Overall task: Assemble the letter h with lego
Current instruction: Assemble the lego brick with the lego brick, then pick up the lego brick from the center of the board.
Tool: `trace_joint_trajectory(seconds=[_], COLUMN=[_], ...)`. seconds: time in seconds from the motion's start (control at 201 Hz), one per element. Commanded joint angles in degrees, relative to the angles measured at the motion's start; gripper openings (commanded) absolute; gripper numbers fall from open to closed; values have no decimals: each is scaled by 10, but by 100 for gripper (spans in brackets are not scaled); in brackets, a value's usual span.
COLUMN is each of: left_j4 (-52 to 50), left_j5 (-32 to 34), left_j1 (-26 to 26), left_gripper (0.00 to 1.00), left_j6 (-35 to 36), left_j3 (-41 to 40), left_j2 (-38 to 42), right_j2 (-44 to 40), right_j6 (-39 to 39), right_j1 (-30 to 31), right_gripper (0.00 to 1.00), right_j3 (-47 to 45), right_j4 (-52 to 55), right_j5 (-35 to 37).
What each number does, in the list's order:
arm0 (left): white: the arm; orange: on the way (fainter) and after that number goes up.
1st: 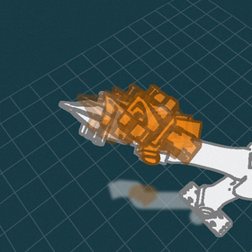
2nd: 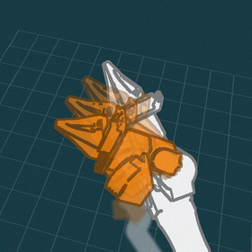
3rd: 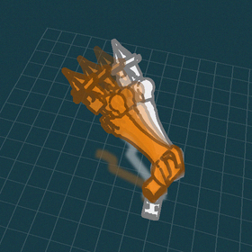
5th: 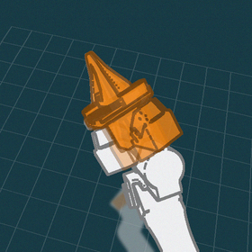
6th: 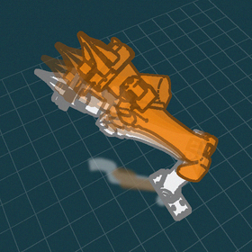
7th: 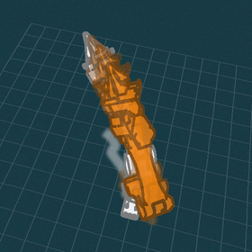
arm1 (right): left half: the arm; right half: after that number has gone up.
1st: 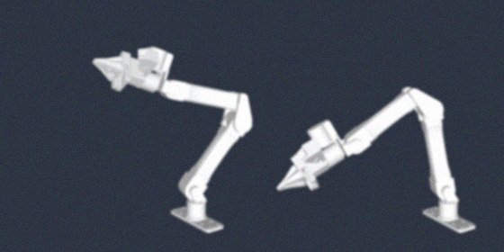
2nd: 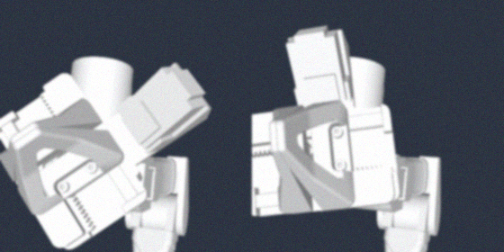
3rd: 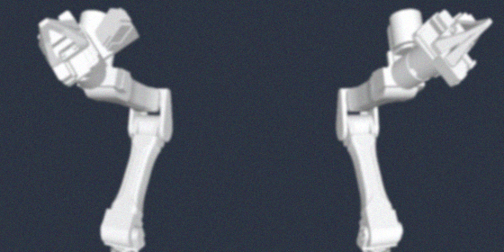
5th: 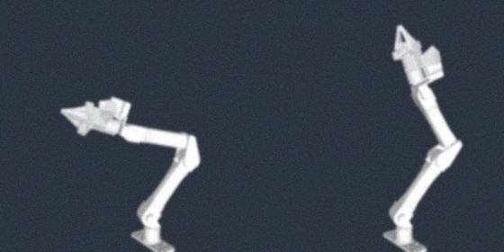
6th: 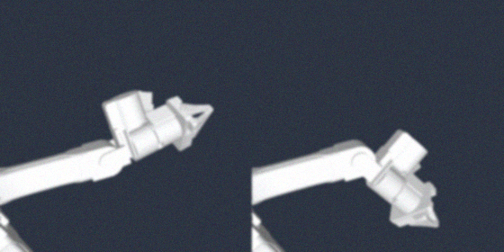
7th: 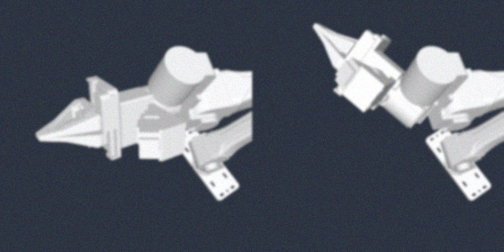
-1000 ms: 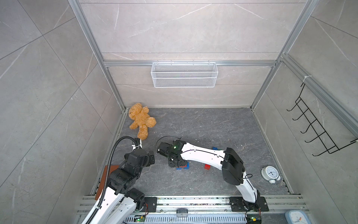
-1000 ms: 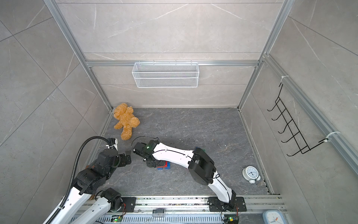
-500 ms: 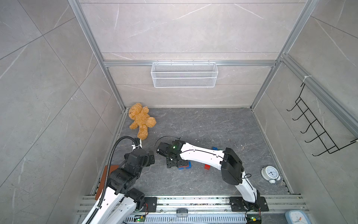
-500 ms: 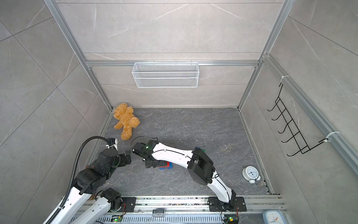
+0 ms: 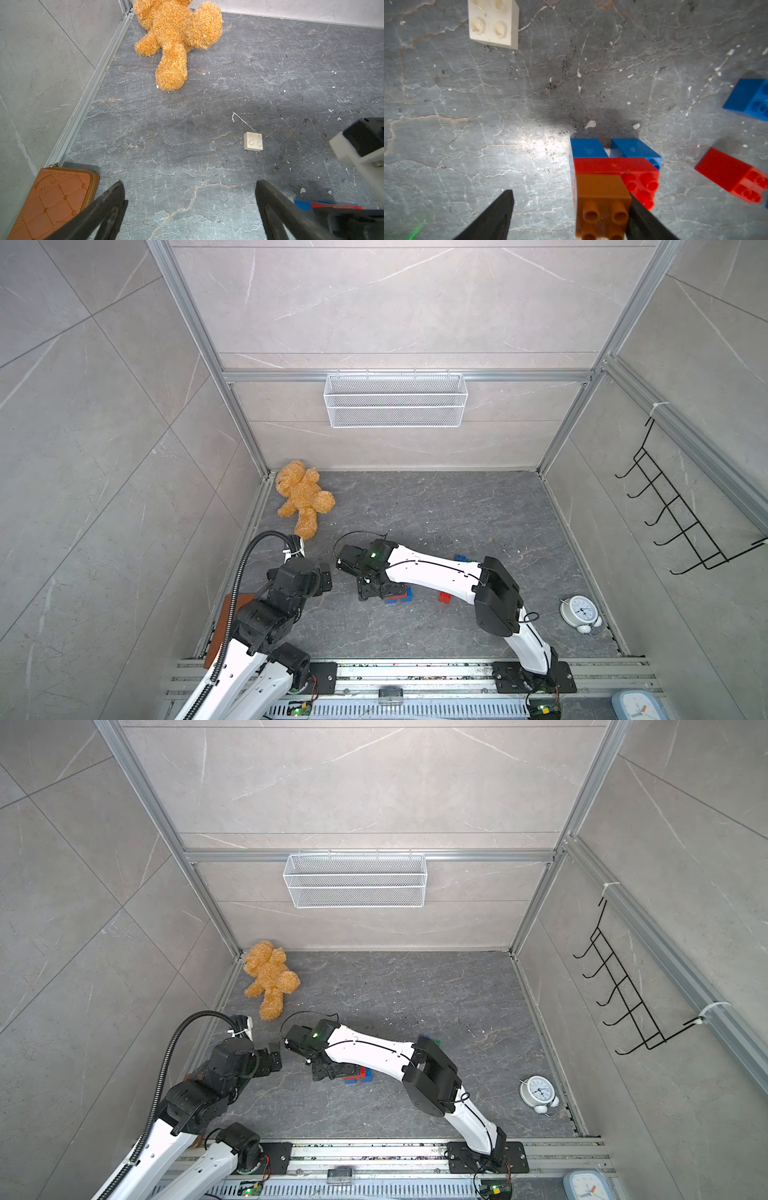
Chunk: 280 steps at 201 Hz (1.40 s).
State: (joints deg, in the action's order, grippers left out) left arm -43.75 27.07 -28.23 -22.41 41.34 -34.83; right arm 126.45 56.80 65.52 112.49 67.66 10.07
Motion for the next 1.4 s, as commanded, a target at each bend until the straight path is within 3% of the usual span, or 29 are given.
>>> trace_joint_trajectory(seconds=[0.0,0.314,0.509,0.529,0.593,0.748,0.972,1.391], left_j4=[-5,-6,-17,-21,-40,-100,-18,75], left_j5=[13,12,3,-4,-21,-68,-156,-134], left_j1=[4,5,7,6,7,6,5,-21], left_gripper=[99,99,99,99,99,100,97,92], left_j6=[-5,-6,-9,-9,-10,-77,-131,-148], left_j3=[26,27,42,46,64,119,123,214], left_j2=[-2,-8,-40,-47,-81,-182,-304,-555], right_j2=[-7,-23,-99,-112,-168,-313,-460,-637], right_j6=[-1,-1,-13,-14,-21,-38,-82,-114], right_j1=[0,1,1,1,0,0,0,0], right_gripper=[82,82,85,89,100,100,100,100], right_j3=[25,39,32,29,2,-110,-241,-438], right_j4=[36,66,82,81,69,14,-10,5], right_j5=[19,46,91,98,109,134,143,144])
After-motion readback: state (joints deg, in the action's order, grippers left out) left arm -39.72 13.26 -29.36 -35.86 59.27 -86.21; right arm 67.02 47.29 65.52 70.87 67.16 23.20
